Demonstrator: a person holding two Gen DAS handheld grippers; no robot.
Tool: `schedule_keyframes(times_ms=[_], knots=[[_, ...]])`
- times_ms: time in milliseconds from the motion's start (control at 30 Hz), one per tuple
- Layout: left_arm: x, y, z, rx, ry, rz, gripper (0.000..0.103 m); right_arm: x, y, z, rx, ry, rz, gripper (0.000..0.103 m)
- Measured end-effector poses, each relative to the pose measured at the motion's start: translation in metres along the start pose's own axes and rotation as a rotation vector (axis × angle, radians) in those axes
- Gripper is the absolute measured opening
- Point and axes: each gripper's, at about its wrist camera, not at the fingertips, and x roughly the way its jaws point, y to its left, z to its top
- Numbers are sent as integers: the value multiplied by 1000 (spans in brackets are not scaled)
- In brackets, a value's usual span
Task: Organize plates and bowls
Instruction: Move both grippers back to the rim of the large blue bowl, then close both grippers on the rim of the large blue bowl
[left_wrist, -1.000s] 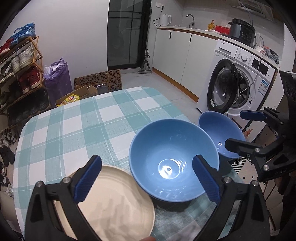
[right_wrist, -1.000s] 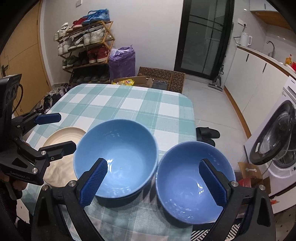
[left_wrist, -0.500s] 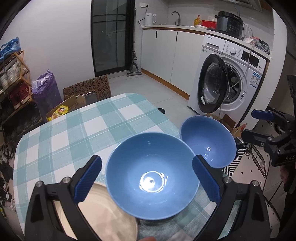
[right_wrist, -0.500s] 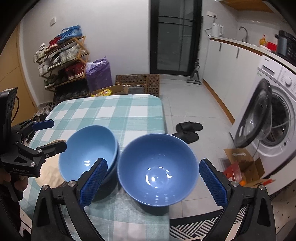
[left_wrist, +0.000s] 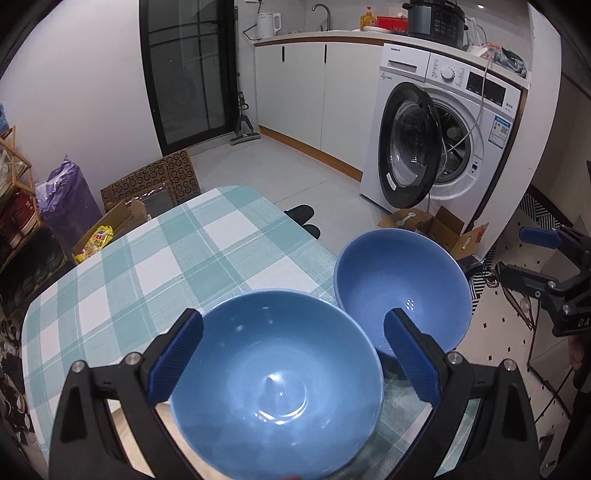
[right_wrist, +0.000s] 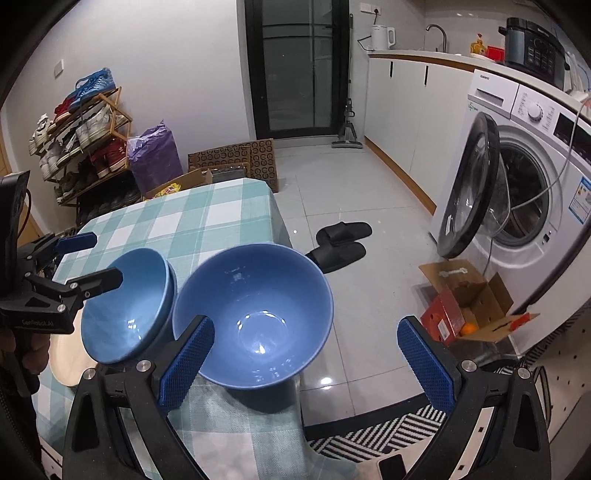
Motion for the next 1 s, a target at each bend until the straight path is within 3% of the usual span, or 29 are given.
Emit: schedule_keyframes(times_ms=[700, 1000], knots=[[56, -32, 27, 141, 53, -43, 99, 49, -20, -17, 76, 88, -11, 101], [83, -43, 34, 173, 100, -68, 86, 68, -22, -20, 101, 113, 14, 101]])
